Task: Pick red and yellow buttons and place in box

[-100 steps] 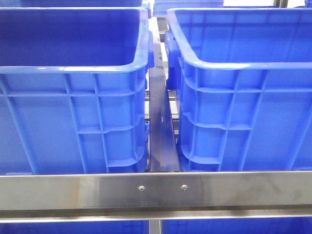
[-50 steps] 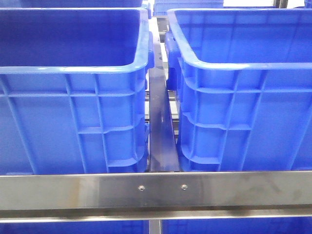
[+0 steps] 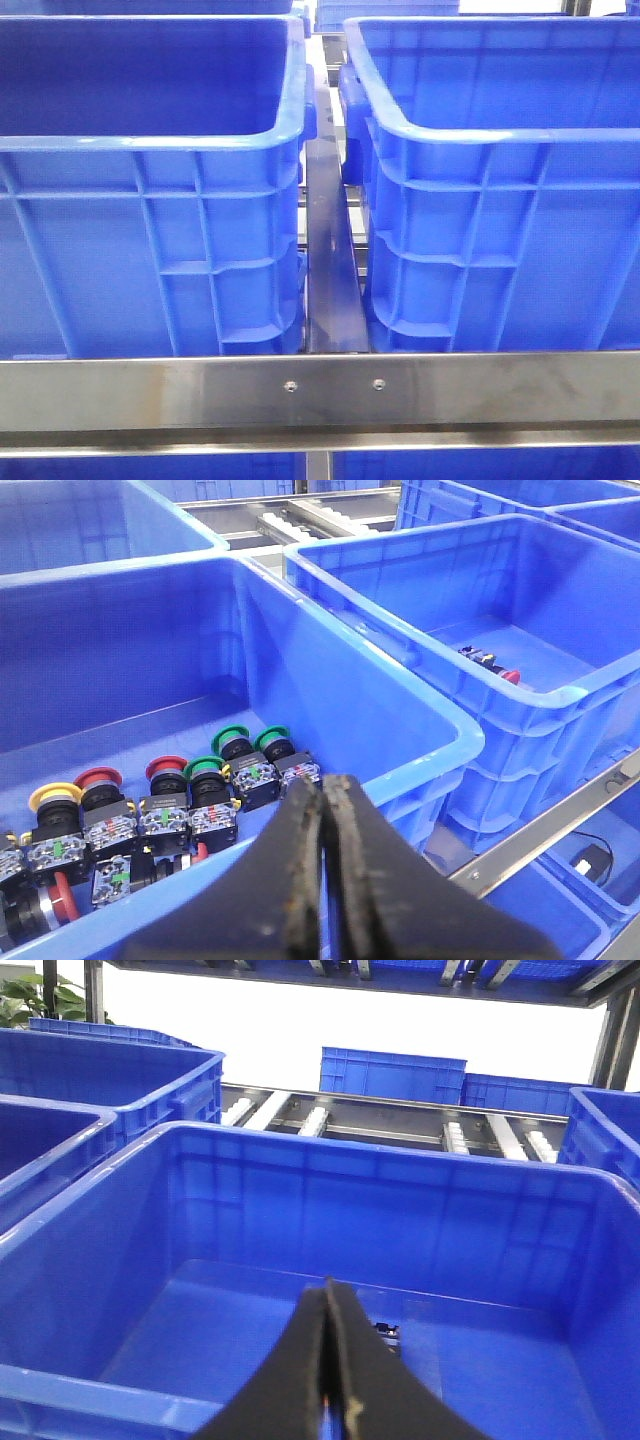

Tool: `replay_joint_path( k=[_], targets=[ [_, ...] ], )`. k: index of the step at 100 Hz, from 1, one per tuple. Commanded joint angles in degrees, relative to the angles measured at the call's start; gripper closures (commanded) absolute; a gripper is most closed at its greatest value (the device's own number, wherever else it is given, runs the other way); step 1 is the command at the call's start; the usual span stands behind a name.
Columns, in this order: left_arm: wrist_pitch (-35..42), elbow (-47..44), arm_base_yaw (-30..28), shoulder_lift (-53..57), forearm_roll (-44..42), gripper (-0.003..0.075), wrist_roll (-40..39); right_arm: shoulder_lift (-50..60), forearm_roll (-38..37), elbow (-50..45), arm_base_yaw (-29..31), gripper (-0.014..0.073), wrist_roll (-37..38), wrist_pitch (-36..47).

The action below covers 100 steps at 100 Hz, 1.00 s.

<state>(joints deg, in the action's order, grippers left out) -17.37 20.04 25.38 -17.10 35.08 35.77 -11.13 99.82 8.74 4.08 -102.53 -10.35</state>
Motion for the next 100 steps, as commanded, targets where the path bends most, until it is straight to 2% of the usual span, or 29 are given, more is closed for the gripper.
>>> replay_joint_path(
  k=[1, 51, 81, 91, 100],
  targets=[
    [4.0, 1.4, 0.5, -0.4, 1.3, 0.0740, 0.0, -0.2, 0.8, 1.5, 0.3, 0.0664, 0.0, -1.4],
    [4.4, 0.9, 0.2, -0.4, 1.3, 0.0740, 0.0, -0.2, 0.8, 1.5, 0.3, 0.0664, 0.0, -1.4],
    [6.6, -1.0, -6.5, 0.3, 1.1, 0.0740, 0.0, -0.2, 0.8, 1.5, 0.3, 0.0664, 0.0, -1.4],
    [6.7, -1.8, -9.2, 2.0, -5.6, 0.0740, -2.5, -0.2, 0.8, 1.5, 0.3, 0.0664, 0.0, -1.4],
    [6.0, -3.3, -12.3, 4.1, -14.9, 0.0740, -13.7, -0.2, 0.8, 1.5, 0.3, 0.0664, 0.0, -1.4]
  ],
)
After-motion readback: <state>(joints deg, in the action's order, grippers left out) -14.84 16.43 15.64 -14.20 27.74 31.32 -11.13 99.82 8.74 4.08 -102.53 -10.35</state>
